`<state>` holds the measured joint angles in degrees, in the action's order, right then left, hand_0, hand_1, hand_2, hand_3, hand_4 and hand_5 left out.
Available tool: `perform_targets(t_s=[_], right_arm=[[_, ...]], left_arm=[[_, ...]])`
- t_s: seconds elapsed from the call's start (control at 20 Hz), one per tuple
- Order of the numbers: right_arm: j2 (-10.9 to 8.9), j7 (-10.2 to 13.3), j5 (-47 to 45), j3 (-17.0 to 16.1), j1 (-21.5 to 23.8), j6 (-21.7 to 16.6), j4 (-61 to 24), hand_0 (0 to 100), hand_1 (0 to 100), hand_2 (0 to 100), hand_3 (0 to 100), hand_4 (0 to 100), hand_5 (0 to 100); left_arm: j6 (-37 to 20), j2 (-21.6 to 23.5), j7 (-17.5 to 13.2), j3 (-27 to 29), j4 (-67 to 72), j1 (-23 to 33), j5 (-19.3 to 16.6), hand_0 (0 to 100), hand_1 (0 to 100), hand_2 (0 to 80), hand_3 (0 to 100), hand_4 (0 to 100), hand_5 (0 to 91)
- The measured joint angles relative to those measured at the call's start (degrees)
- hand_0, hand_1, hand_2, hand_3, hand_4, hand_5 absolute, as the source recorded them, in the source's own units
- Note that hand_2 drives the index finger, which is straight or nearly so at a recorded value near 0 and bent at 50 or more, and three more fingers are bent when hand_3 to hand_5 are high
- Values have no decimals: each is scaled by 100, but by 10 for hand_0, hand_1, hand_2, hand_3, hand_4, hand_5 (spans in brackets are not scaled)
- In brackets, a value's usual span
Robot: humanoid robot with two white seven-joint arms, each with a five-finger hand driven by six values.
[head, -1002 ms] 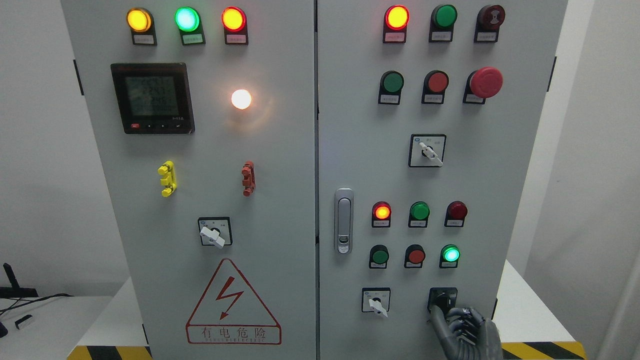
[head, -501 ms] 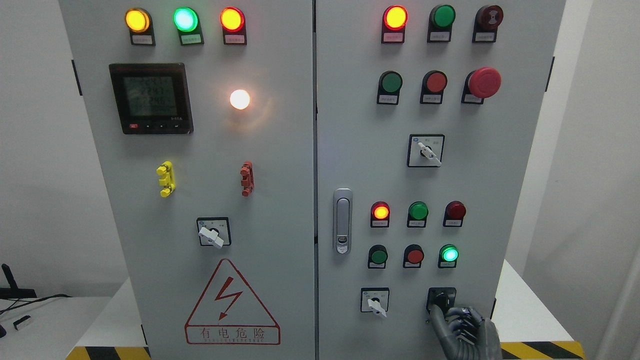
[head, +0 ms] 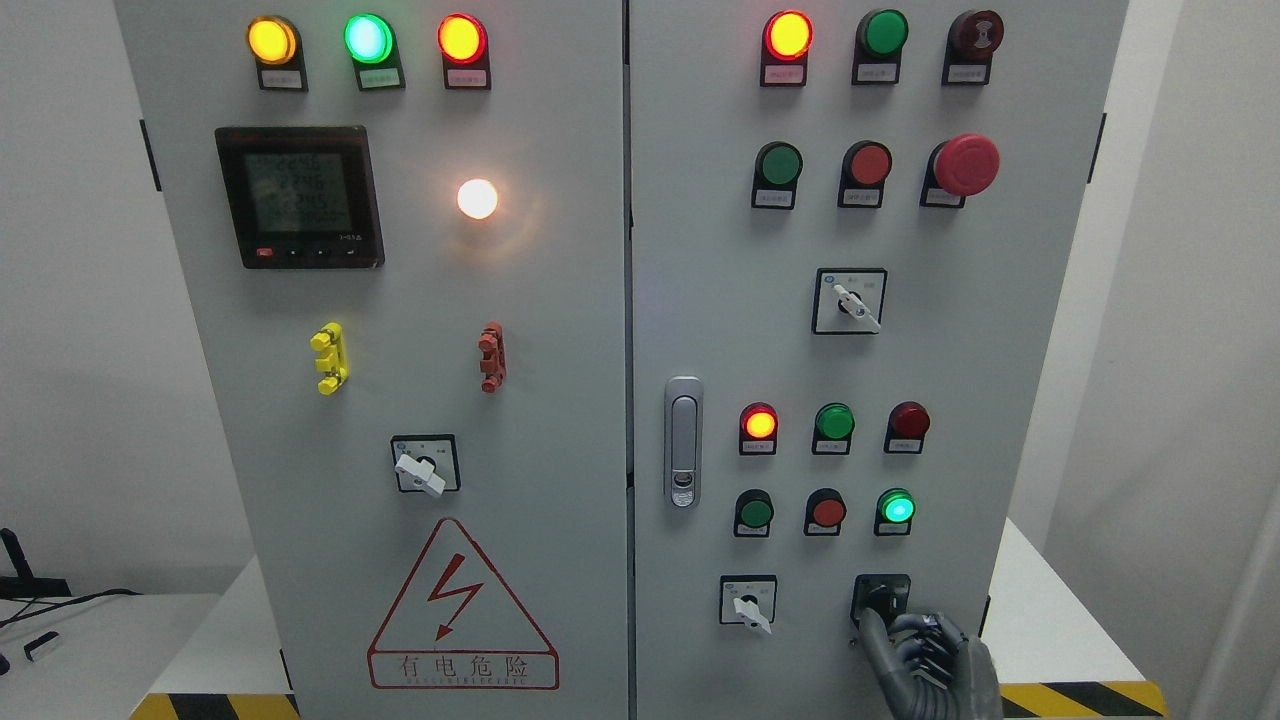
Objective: Trip black knob to open circuit
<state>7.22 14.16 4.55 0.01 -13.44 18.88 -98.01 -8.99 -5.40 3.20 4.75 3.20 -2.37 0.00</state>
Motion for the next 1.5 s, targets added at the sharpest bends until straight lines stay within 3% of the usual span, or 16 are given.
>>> perform_targets(t_s=[1.5], right_arm=[[1,0,377,-1,4,-53,18,300,696,563,847,891,989]], left_arm=[[0,-1,0,0,1,0,0,120,389,0,0,0,0]])
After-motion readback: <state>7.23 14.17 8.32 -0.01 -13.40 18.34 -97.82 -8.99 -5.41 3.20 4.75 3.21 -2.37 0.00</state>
